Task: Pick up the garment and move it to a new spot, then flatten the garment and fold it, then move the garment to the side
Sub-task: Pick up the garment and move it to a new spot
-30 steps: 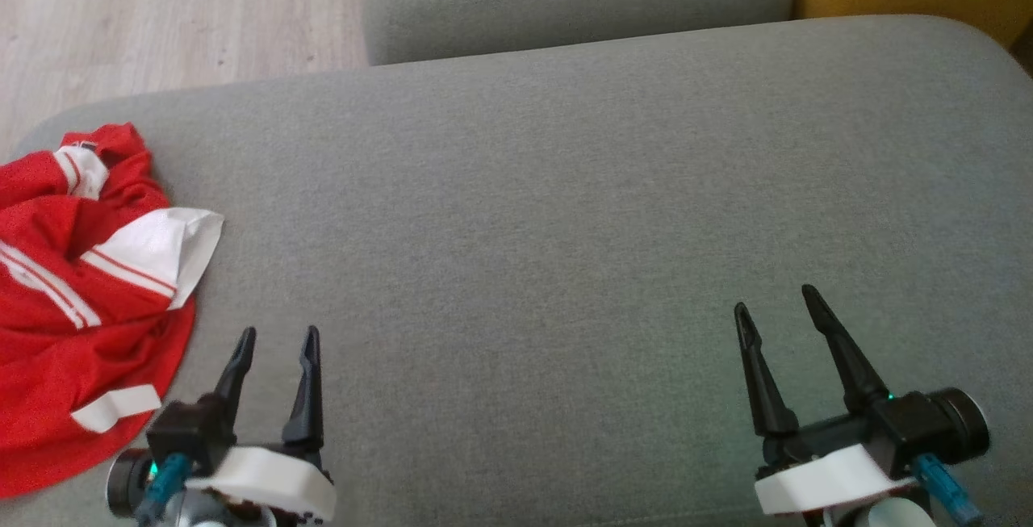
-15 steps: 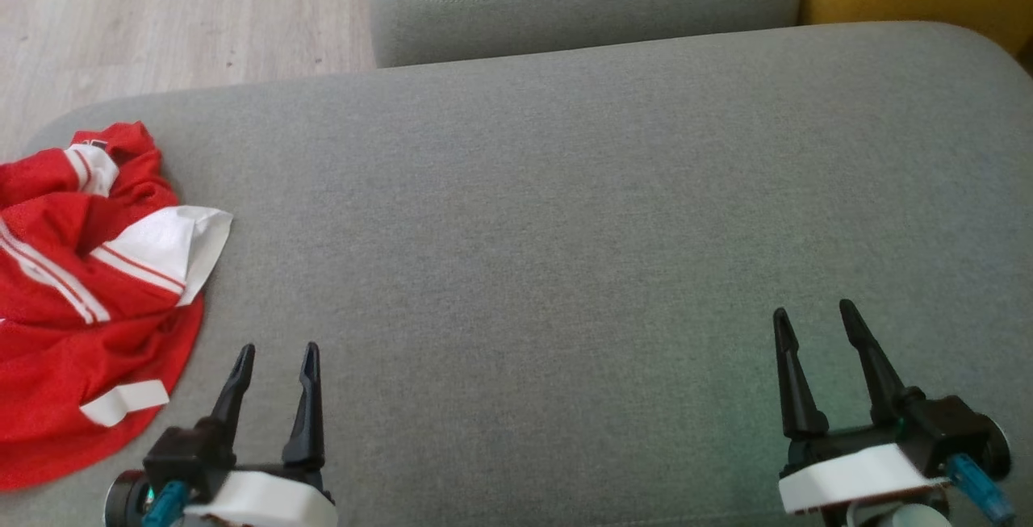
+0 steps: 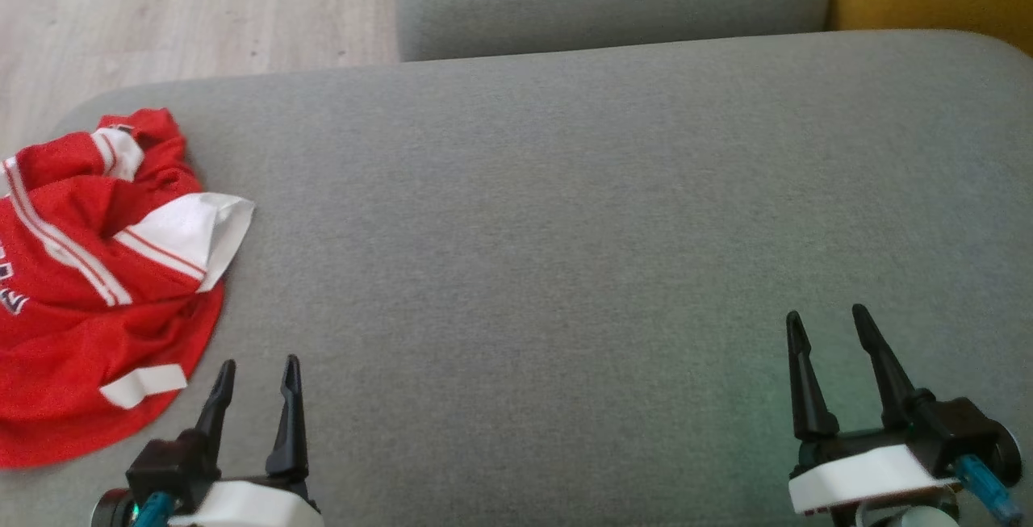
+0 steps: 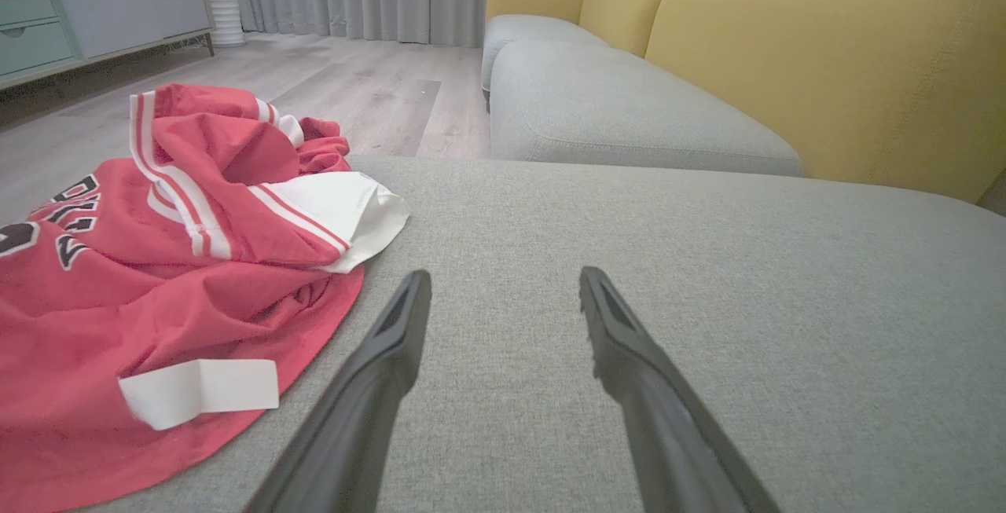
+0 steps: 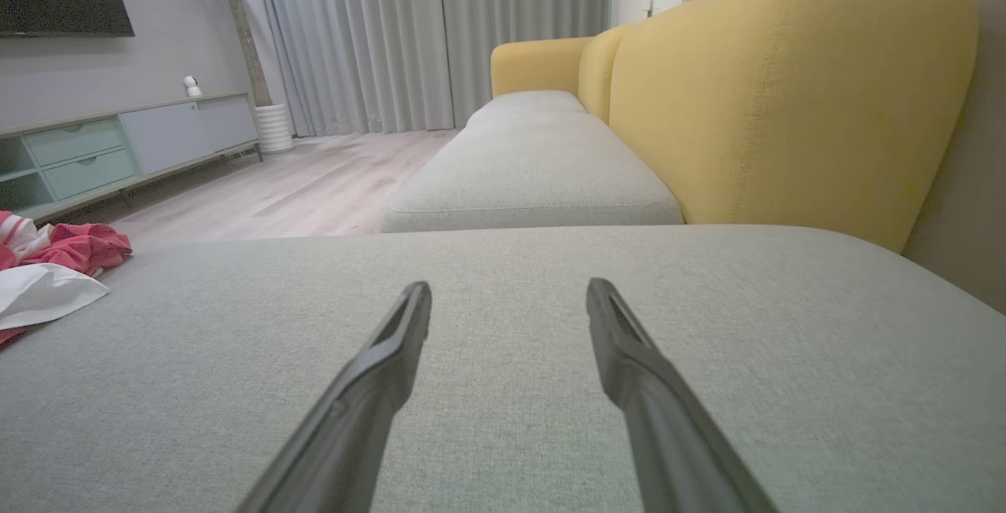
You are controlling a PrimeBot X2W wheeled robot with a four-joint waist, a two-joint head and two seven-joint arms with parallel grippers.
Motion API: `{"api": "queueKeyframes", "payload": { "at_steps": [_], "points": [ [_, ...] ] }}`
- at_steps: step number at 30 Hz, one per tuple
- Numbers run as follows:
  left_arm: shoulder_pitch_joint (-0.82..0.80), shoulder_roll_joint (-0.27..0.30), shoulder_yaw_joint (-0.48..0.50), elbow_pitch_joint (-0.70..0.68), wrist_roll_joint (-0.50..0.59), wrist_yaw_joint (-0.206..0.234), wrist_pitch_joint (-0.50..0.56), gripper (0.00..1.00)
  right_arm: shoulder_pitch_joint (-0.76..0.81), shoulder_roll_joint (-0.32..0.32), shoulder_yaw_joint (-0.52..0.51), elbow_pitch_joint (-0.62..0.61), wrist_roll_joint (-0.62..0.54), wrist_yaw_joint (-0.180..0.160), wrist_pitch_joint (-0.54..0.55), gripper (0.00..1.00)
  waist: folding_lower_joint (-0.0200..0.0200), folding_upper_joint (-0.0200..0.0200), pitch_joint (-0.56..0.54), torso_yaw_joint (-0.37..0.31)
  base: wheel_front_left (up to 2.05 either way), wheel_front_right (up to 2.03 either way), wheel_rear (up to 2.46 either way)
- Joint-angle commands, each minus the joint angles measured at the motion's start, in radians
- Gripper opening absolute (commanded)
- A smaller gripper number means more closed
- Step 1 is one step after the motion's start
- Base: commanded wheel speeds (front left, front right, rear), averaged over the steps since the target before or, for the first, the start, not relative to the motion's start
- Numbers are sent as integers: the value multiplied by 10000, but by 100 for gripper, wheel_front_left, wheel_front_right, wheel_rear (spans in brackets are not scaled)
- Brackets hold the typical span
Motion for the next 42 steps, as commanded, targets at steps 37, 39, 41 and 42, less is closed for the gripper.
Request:
{"api": "queueKeyframes", "payload": {
  "at_steps": [37, 39, 41, 42],
  "points": [
    [-7661, 399, 889, 2412, -1086, -333, 829, 100, -1854, -2132, 685, -1439, -1069, 77, 188, 100, 0, 0, 4838, 3696, 0, 0, 0],
    [-8586, 482, 929, 3220, -1058, -111, 1220, 100, -1877, -2355, 612, -1796, -1078, 77, 358, 100, 0, 0, 5163, 3693, 0, 0, 0],
    [-9419, 583, 901, 4146, -1013, 35, 1670, 100, -1842, -2494, 541, -2198, -1096, 77, 557, 100, 0, 0, 5432, 3693, 0, 0, 0],
    [-9798, 598, 936, 4633, -1046, 131, 1870, 100, -1823, -2572, 501, -2383, -1087, 77, 648, 100, 0, 0, 5553, 3691, 0, 0, 0]
  ]
}}
